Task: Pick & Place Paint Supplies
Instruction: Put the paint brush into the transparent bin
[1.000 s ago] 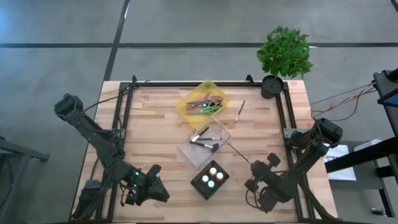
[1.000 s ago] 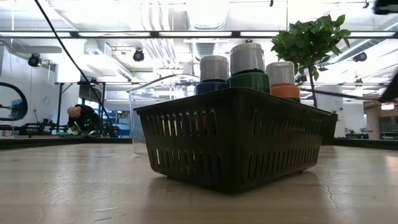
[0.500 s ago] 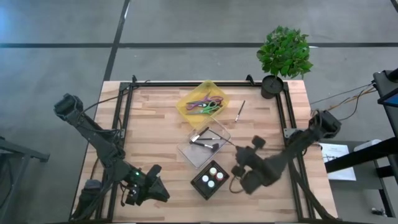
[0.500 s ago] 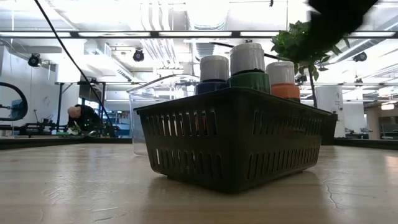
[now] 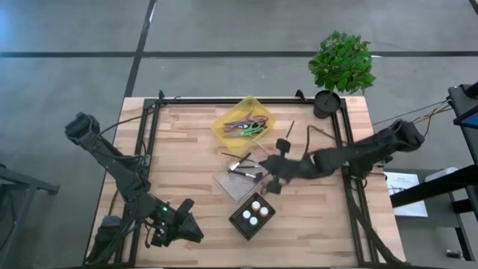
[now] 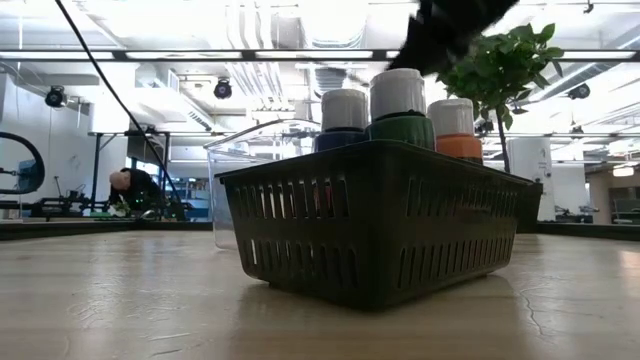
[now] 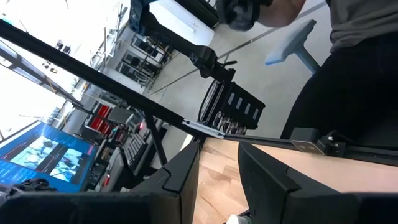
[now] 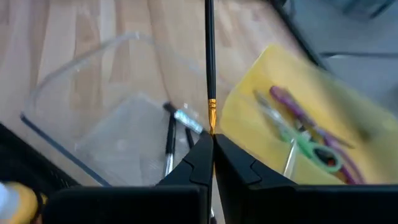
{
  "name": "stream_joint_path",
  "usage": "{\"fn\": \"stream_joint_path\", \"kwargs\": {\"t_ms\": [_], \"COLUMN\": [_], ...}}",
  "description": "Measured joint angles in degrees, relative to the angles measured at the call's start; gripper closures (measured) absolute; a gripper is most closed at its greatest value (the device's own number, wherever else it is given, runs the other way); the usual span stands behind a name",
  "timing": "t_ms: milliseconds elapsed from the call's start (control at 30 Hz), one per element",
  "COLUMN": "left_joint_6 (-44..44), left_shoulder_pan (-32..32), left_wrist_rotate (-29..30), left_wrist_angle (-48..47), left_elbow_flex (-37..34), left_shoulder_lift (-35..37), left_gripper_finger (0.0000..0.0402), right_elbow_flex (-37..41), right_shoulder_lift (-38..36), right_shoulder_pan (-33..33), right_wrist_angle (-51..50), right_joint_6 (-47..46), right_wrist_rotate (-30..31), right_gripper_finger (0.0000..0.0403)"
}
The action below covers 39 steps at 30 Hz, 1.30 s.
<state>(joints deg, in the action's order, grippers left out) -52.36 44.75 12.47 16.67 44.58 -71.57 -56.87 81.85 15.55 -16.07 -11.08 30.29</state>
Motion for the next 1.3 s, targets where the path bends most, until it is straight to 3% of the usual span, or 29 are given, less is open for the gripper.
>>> {"fn": "stream_joint_path", "kwargs": {"t_ms": [167,367,1300], "left_joint_6": [0.09,0.08,-0.08], "left_shoulder_pan": [0.00,0.00,0.00], "left_wrist_rotate": [0.00,0.00,0.00], "left_wrist_angle": [0.00,0.01,-0.10], "left_elbow_flex": [0.00,0.00,0.00], "left_shoulder_lift": [0.00,0.00,0.00], "left_gripper_finger": [0.0283,0.0283,0.0283], "right_elbow_flex": [6.15,13.58,16.92], "right_shoulder_lift": [-1.99,-1.19,-0.86], "right_shoulder_pan": [-8.06,-13.56,-13.05], "right_wrist_angle": [4.96,15.59,18.01], "right_joint_6": [4.35,5.22,2.50], "right_wrist_rotate": [-12.36,-21.21,-22.02], "right_gripper_finger": [0.0395,0.0395,0.0394]}}
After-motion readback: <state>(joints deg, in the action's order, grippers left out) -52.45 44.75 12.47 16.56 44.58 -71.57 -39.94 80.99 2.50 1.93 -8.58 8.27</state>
